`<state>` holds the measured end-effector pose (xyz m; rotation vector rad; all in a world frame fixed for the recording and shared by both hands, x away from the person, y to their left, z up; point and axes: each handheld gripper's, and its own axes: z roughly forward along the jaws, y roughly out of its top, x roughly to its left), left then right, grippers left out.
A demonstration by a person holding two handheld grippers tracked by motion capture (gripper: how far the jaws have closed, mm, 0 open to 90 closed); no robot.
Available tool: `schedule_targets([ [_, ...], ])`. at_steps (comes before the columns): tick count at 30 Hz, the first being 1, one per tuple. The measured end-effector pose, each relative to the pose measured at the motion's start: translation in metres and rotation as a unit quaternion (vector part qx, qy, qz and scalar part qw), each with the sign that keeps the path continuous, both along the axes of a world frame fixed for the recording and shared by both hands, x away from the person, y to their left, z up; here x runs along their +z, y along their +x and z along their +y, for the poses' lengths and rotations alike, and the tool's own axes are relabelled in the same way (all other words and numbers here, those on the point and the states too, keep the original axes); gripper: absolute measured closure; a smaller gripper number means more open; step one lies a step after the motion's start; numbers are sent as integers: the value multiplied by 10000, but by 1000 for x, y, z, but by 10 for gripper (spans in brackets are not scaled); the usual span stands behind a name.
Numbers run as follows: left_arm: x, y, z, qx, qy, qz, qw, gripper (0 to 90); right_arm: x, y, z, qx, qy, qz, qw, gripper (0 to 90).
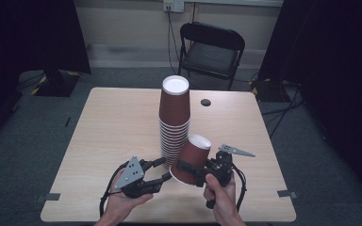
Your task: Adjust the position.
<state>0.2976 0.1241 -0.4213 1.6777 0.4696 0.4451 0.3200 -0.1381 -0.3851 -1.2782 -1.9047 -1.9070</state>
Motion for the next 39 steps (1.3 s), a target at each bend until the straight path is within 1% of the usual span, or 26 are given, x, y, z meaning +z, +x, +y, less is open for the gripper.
schedule_targets([
  [1,1,-1,-2,-21,18,-122,9999,547,0,-1,1,2,93,98,9999,138],
  [2,1,-1,-2,-21,18,-122,9999,567,0,-1,1,2,93,98,9999,138],
  [3,1,0,-4,-45,-19,-218,9998,581,0,-1,3,48,246,183,9995,138],
  [6,1,0,-6,-42,-67,-280,9996,612,1,-2,5,39,268,234,9994,139],
  [7,1,0,-8,-39,-134,-360,9993,638,2,-3,6,6,304,303,9991,139],
  [8,1,0,-8,-39,-134,-360,9993,638,2,-3,6,6,304,303,9991,139],
  [9,1,0,-9,-10,-117,-508,9986,649,2,-4,6,25,365,350,9987,139],
  [10,1,0,-10,12,-119,-592,9982,655,2,-4,7,26,395,360,9986,139],
  [12,1,0,-10,12,-140,-629,9979,657,2,-4,8,14,386,375,9985,139],
  [13,1,0,-12,49,-198,-718,9972,660,1,-5,10,14,392,409,9984,139],
  [15,1,-1,-13,53,-246,-803,9965,675,0,-6,12,17,413,450,9981,139],
  [16,1,-1,-13,53,-246,-803,9965,677,0,-6,12,17,413,450,9981,139],
  [18,1,-3,-14,196,-210,-905,9955,677,0,-7,15,40,342,434,9985,139],
  [19,1,-4,-16,280,-235,-971,9946,677,-1,-7,17,76,365,462,9982,139],
  [20,1,-4,-16,280,-235,-971,9946,678,-1,-8,18,79,376,480,9981,139],
  [21,1,-5,-17,361,-199,-1027,9939,687,-2,-8,19,88,375,489,9981,139],
  [23,1,-5,-16,388,-216,-1027,9937,690,-2,-8,20,115,388,506,9979,139],
  [24,0,-6,-15,431,-242,-1070,9930,730,-3,-8,21,123,402,516,9978,140],
  [26,0,-6,-14,412,-253,-1051,9933,745,-3,-8,21,127,425,553,9975,139],
  [27,-1,-6,-12,448,-284,-1084,9927,764,-4,-8,22,158,496,607,9968,139],
  [28,-1,-6,-12,448,-284,-1084,9927,769,-4,-8,22,158,496,607,9968,139],
  [30,-2,-6,-11,438,-372,-1037,9929,779,-5,-9,23,168,489,636,9966,139],
  [32,-4,-7,-11,410,-451,-1023,9929,790,-4,-10,25,193,445,560,9972,135],
  [35,-4,-8,-12,451,-454,-1068,9922,802,-4,-13,27,191,304,410,9985,123],
  [36,-4,-8,-12,425,-473,-1027,9927,810,-4,-12,27,203,292,378,9987,117],
  [39,-5,-7,-11,391,-502,-975,9932,819,-5,-10,27,274,247,396,9985,113],
])
